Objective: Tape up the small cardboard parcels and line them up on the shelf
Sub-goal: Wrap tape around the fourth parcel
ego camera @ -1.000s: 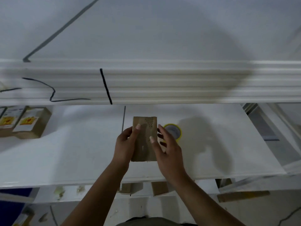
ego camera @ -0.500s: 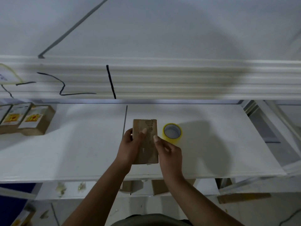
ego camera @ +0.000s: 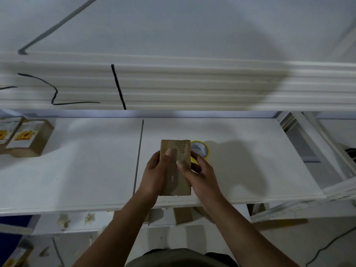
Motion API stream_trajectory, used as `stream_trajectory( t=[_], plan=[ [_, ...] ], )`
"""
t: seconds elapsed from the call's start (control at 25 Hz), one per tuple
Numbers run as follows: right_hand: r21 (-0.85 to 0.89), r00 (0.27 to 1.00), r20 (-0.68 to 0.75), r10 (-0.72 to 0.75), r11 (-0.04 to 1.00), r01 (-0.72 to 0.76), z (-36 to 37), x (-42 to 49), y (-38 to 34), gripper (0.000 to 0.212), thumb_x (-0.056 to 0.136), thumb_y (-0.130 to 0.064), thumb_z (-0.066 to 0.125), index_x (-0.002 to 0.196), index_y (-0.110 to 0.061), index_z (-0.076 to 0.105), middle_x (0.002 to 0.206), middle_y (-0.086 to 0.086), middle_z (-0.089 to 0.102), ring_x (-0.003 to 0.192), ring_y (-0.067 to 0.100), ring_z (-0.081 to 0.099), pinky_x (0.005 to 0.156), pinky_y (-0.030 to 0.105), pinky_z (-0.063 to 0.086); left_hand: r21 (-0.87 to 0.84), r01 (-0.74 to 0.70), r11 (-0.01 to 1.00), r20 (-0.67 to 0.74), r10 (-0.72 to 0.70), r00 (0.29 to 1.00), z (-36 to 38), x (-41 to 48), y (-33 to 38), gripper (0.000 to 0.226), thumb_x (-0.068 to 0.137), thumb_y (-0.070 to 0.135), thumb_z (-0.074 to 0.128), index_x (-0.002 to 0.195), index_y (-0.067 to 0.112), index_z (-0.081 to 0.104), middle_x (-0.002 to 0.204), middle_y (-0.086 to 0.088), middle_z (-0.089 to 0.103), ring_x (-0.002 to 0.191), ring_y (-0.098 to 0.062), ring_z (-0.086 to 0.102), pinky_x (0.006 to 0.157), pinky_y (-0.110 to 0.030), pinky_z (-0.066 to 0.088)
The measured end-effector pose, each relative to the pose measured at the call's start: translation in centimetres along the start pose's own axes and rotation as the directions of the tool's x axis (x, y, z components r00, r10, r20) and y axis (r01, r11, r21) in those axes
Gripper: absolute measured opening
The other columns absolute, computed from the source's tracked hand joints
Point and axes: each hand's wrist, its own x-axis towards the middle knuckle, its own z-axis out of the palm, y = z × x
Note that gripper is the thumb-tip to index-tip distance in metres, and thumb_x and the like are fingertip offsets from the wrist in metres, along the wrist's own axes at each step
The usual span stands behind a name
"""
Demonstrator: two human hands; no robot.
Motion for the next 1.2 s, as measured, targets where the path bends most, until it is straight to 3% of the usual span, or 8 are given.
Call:
stream_trajectory(
  t=[0.28,0.4,0.52,0.6,0.8,0.92,1.04,1.2],
  plan=[
    [0.221,0.982,-0.019,0.185,0.959,-0.177,-1.1,0.7,1.2,0.030,0.096,-0.041,0.074,0.124,-0.030,0.073,0.114,0.003,0.081,0.103,0.021,0.079,0.078,0.036,0.064,-0.071,0.193,0.979,0.188,-0.177,0.966,-1.0,0.6,-0.8,0.040,0.108,0.042,0.052,0.139,0.020,0.065,0.126,-0.011,0.077,0.116,-0.030,0.075,0.098,-0.050,0.061],
    [0.202,0.972,0.020,0.236,0.951,-0.235,-0.6,1.4,2.2,0.030,0.098,-0.043,0.070,0.125,-0.030,0.071,0.113,0.002,0.081,0.099,0.020,0.079,0.073,0.034,0.063,-0.004,0.159,0.987,0.076,-0.159,0.984,-1.1,1.4,-2.0,0.035,0.103,0.034,0.066,0.134,0.019,0.068,0.119,-0.008,0.079,0.104,-0.023,0.079,0.083,-0.038,0.066],
    [-0.058,0.982,-0.151,0.113,0.991,-0.123,-1.6,2.8,2.8,0.021,0.097,-0.038,0.072,0.118,-0.035,0.070,0.113,-0.003,0.077,0.085,0.012,0.078,0.060,0.027,0.056,0.073,0.145,0.987,-0.073,-0.140,0.988,-1.4,2.6,-2.9,0.034,0.102,0.045,0.065,0.127,0.023,0.070,0.125,-0.006,0.075,0.097,-0.014,0.078,0.073,-0.023,0.062],
    [-0.335,0.966,-0.255,-0.047,0.941,-0.043,-3.3,4.4,2.8,0.028,0.094,-0.024,0.074,0.120,-0.032,0.070,0.115,-0.004,0.072,0.093,0.020,0.073,0.071,0.029,0.050,0.169,0.176,0.970,-0.173,-0.147,0.974,-1.8,4.1,-3.5,0.049,0.100,0.050,0.064,0.137,0.018,0.064,0.139,-0.009,0.057,0.113,-0.025,0.069,0.090,-0.036,0.062],
    [-0.787,0.993,-0.027,-0.118,0.615,0.052,-6.2,8.4,2.3,0.056,0.085,-0.008,0.069,0.139,-0.024,0.062,0.134,0.004,0.055,0.121,0.026,0.061,0.091,0.033,0.049,0.389,0.220,0.894,-0.219,-0.142,0.965,-2.2,7.0,-3.7,0.062,0.099,0.055,0.063,0.147,0.015,0.055,0.143,-0.015,0.042,0.132,-0.038,0.052,0.111,-0.053,0.051],
    [-0.853,0.995,0.098,-0.036,0.511,0.103,-6.4,9.5,3.1,0.052,0.089,-0.015,0.072,0.140,-0.022,0.063,0.143,0.004,0.051,0.128,0.027,0.059,0.101,0.040,0.052,0.753,0.146,0.642,-0.316,0.158,0.935,-2.0,6.7,-3.9,0.062,0.101,0.046,0.063,0.153,0.015,0.047,0.147,-0.019,0.042,0.135,-0.041,0.042,0.111,-0.053,0.043],
    [-0.876,0.994,0.111,-0.021,0.469,0.108,-6.4,10.1,3.9,0.042,0.089,-0.020,0.074,0.131,-0.022,0.069,0.144,0.005,0.049,0.127,0.029,0.060,0.104,0.041,0.052,0.952,-0.183,0.247,0.024,0.534,0.845,0.7,6.7,-3.3,0.035,0.096,0.027,0.062,0.129,0.019,0.068,0.129,-0.010,0.064,0.120,-0.036,0.054,0.096,-0.046,0.043],
    [-0.874,0.992,0.124,-0.022,0.471,0.119,-6.5,10.3,4.6,0.040,0.091,-0.023,0.075,0.130,-0.018,0.070,0.146,0.005,0.048,0.125,0.030,0.062,0.104,0.041,0.052,0.964,-0.240,-0.116,0.262,0.236,0.936,4.9,8.5,-2.9,0.033,0.096,0.041,0.058,0.119,0.020,0.070,0.132,-0.008,0.062,0.130,-0.032,0.046,0.103,-0.042,0.037]
  ],
)
